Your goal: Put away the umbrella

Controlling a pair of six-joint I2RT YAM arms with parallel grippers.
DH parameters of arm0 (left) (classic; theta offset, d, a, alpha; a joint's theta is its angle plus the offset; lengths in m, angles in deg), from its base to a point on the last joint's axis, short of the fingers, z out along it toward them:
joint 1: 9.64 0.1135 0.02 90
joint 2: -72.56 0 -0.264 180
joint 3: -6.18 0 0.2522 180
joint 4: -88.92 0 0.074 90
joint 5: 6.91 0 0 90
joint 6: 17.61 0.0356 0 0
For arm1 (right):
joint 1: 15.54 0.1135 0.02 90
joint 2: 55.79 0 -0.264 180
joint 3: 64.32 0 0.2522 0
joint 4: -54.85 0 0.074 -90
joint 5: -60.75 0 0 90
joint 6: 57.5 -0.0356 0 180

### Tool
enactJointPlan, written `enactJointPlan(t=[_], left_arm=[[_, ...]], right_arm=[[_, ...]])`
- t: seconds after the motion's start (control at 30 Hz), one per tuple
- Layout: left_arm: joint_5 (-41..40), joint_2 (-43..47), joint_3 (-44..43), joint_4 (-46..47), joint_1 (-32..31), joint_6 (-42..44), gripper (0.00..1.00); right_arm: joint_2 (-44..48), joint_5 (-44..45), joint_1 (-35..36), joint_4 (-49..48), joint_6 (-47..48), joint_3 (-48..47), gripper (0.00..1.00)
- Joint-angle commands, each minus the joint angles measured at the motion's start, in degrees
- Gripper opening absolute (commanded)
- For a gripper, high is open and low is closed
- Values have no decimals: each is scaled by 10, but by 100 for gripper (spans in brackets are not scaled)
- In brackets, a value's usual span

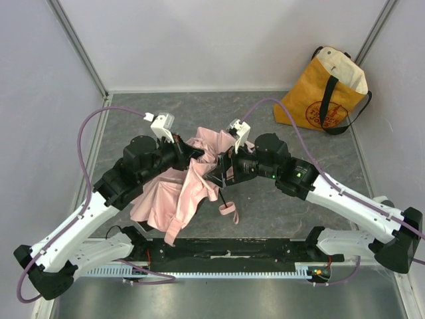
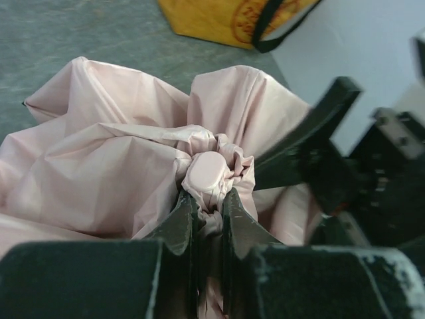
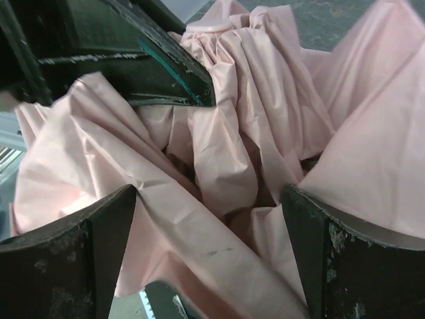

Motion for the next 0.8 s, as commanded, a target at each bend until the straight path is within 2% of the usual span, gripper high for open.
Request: enactJointPlan(t=[0.0, 0.1, 0.23, 0.33, 0.37, 0.43, 0.5, 0.63, 0.67, 0.7, 0.73, 0.77], left_arm=[[111, 18, 0, 129, 2, -62, 2], [160, 19, 19, 182, 1, -86, 2], [249, 4, 42, 274, 2, -112, 2], [310, -1, 51, 330, 2, -121, 2], [321, 0, 50, 334, 1, -118, 2], [321, 5, 46, 323, 2, -104, 2], [313, 8, 48, 306, 2, -93, 2], [310, 15, 46, 272, 2, -65, 4], [300, 20, 43, 258, 1, -55, 15], [286, 25, 39, 241, 2, -45, 23], [275, 36, 35, 230, 2, -36, 40], [266, 45, 32, 223, 2, -25, 50]], right_arm=[[31, -29, 8, -99, 37, 47, 98], [30, -24, 16, -94, 52, 52, 98], [29, -54, 21, -145, 33, 66, 98], [28, -48, 22, -135, 40, 72, 88], [34, -34, 22, -136, 48, 77, 83], [47, -21, 21, -135, 49, 94, 68], [58, -43, 22, -150, 44, 109, 54], [74, -37, 22, -166, 34, 130, 17], [76, -30, 22, -166, 34, 133, 5], [79, -24, 22, -165, 35, 135, 0], [81, -17, 21, -166, 37, 138, 0], [85, -14, 22, -169, 36, 142, 0]])
